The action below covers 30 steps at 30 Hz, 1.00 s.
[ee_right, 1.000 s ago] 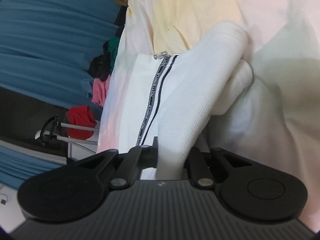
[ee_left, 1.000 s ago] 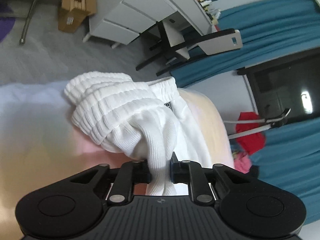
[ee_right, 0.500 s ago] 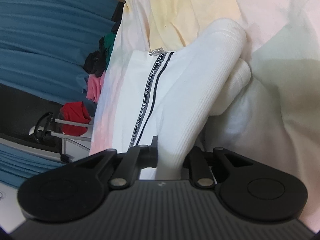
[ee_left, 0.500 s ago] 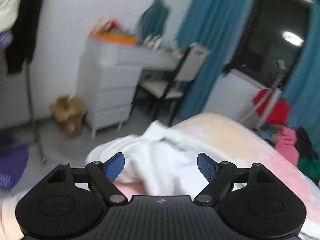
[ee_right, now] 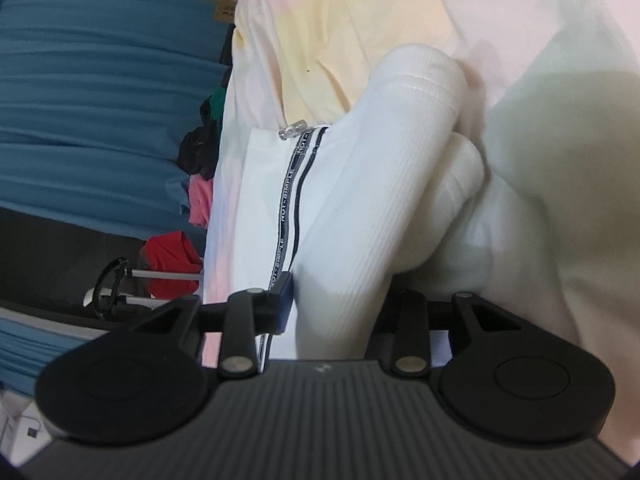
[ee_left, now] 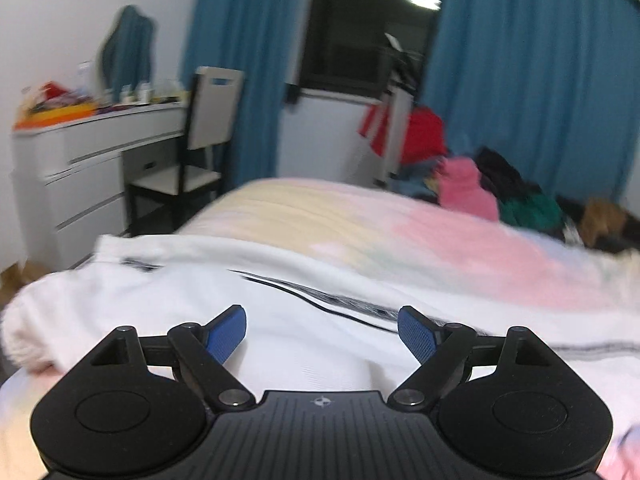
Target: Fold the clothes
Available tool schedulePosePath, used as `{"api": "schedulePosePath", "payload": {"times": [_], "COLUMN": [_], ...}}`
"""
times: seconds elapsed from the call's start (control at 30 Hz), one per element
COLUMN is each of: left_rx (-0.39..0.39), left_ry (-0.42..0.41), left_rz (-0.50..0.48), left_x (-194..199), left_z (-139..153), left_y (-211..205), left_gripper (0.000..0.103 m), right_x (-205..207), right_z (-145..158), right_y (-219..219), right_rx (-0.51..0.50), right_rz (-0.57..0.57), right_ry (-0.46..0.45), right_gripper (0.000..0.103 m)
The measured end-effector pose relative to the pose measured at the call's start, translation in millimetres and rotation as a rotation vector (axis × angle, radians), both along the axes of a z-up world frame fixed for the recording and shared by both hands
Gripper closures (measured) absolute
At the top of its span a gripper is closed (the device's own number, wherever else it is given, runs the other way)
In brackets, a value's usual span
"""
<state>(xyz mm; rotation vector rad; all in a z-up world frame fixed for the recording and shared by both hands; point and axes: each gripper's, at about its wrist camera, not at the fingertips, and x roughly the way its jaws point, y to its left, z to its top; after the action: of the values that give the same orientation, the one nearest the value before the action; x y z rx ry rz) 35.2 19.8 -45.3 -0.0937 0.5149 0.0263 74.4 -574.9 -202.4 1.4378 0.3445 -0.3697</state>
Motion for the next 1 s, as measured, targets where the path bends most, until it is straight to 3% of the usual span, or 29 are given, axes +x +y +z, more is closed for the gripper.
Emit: {"api": "schedulePosePath", "payload": {"times": [0.27,0.4,0.5,0.57,0.63,0.77,0.87,1.0], "left_rx": [0.109,0.098,0.11,0.121,0.13,0.133,0.137,0.139], "left_ry": [0.22,0.229,0.231,0.232,0.233,0.233,0.231,0.231], "left_rz": [-0.045,-0.052,-0.054,-0.055,-0.055,-0.055,-0.055,-0.054], "left_x": [32,31,33,32,33,31,30,31], "left_z": [-58,-63,-64,-65,-62,-61,-61,-61], "left_y": [-36,-33,-31,-33,-31,-32,-32,-33], "left_gripper": [0.017,0.017,0.016,0.016,0.016,0.016,0.015,0.015], "right_x": [-2,0,15,16,14,7,9,19], "right_z": [8,10,8,7,6,13,20,7], "right_y": [-8,-9,-7,-5,-8,-12,-9,-10], "right_rx": [-0.075,-0.111,-0.178,-0.215,-0.169,-0.119,-0.164,-0.132], "right_rz": [0.008,0.034,0.129,0.15,0.129,0.055,0.062,0.093], "right_ry": [-0.079,-0.08,0.058,0.05,0.033,-0.101,-0.118,-0.043], "right_gripper": [0.062,0.062,0.065,0.065,0.063,0.062,0.062,0.063]}}
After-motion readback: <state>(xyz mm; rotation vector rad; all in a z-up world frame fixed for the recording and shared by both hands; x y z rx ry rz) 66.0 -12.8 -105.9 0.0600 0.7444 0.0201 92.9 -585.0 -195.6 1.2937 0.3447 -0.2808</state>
